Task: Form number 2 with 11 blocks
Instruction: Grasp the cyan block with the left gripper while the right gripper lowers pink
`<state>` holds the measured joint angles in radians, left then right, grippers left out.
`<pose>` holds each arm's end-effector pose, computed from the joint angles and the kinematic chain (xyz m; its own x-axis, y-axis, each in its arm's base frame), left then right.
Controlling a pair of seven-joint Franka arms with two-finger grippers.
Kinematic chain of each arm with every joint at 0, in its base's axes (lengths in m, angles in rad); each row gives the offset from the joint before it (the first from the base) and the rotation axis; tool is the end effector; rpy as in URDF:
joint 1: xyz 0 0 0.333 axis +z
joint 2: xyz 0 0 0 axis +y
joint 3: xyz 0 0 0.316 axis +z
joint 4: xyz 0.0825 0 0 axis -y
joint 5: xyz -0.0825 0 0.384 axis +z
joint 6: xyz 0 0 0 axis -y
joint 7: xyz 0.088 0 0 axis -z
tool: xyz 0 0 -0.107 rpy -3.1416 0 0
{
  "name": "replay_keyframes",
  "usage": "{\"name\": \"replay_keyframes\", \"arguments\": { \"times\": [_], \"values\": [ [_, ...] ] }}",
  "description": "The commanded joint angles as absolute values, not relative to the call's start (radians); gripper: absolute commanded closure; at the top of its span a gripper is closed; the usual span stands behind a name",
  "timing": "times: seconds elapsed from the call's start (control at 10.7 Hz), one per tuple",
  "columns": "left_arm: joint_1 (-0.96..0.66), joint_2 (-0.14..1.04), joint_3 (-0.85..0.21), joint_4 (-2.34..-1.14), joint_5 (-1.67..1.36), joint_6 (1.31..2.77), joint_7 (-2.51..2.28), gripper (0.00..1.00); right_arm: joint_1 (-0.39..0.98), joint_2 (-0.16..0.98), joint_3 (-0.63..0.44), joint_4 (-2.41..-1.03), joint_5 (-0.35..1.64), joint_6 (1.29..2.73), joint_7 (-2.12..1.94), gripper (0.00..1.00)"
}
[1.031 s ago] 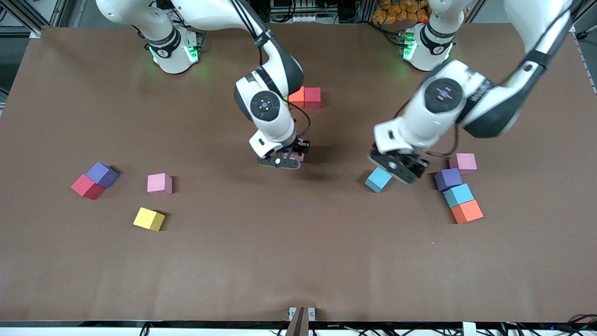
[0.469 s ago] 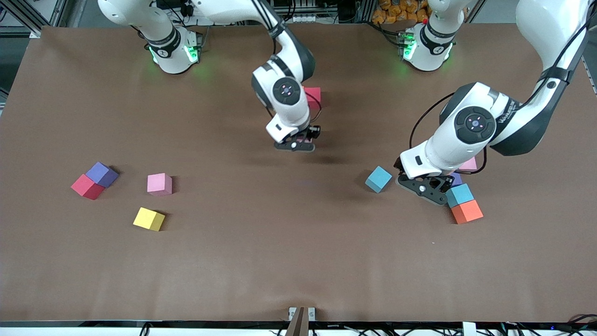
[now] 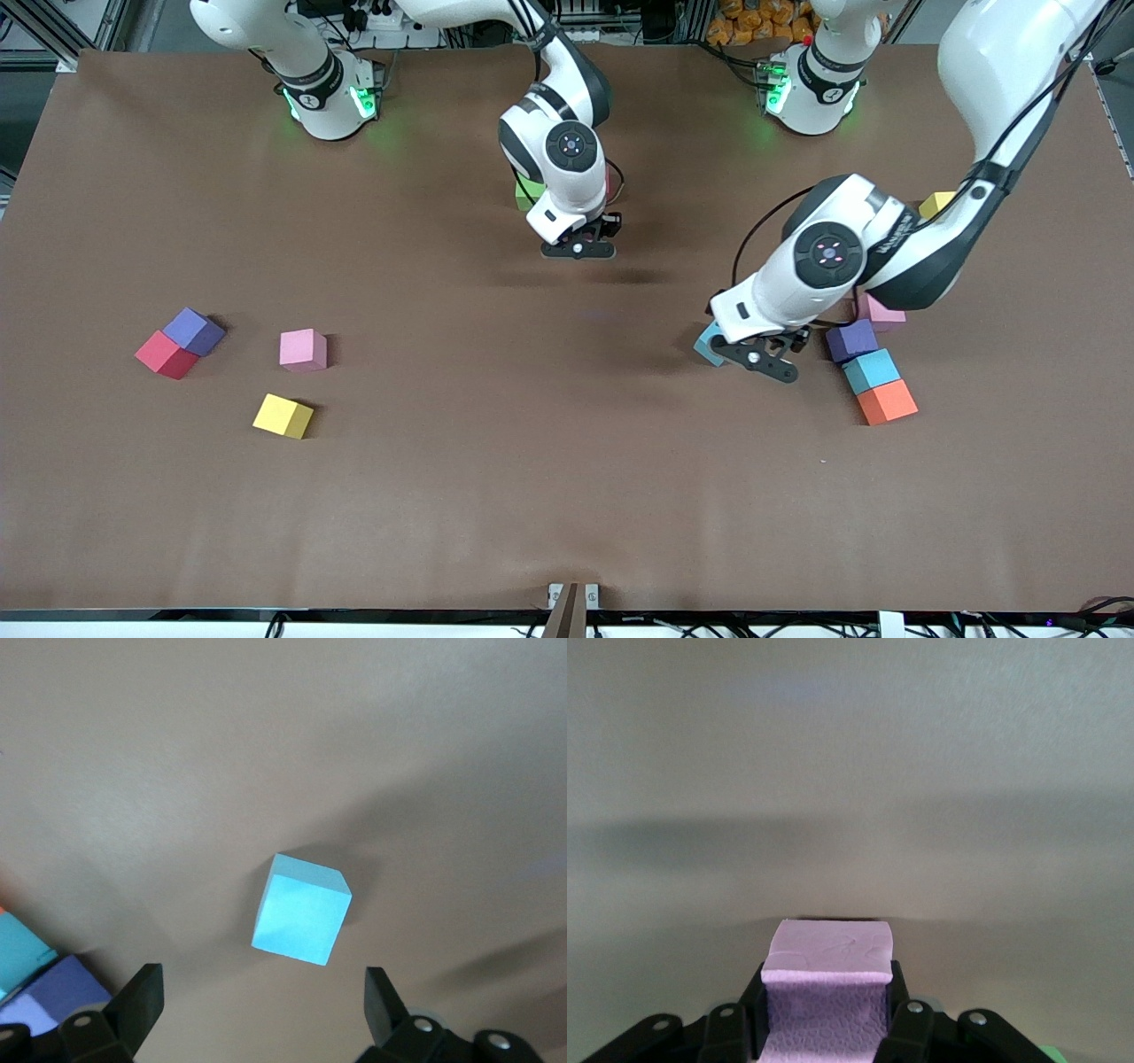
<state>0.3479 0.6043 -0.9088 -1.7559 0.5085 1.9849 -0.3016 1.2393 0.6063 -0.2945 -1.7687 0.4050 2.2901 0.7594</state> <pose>0.5824 -0.2610 0.3202 0.9006 -0.4211 -0.1074 -0.4239 -0.9057 -0.0031 0.3645 0.5453 0.2269 0.9911 -0.0413 -0.1268 -0.0480 -0.9976 -0.0495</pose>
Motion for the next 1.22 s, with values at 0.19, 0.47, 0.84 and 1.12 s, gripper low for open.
{"name": "replay_keyframes", "arguments": {
  "times": [0.19, 0.47, 0.84, 1.12],
  "values": [
    [0.212, 0.615, -0.764, -1.758, 0.502, 2.012, -0.311, 0.0, 1.308, 0.571, -0.311, -1.838, 0.41, 2.361, 0.822, 0.84],
    [0.123, 0.607, -0.689, -1.758, 0.488, 2.025, -0.313, 0.0, 1.325, 0.555, -0.313, -1.859, 0.405, 2.361, 0.827, 0.84],
    [0.117, 0.6, -0.683, -1.854, 0.505, 2.13, -0.279, 0.0, 1.348, 0.532, -0.318, -1.891, 0.397, 2.362, 0.828, 0.84],
    [0.103, 0.603, -0.66, -1.861, 0.543, 2.146, -0.201, 0.0, 1.355, 0.538, -0.316, -1.89, 0.399, 2.385, 0.848, 0.85]
  ]
}}
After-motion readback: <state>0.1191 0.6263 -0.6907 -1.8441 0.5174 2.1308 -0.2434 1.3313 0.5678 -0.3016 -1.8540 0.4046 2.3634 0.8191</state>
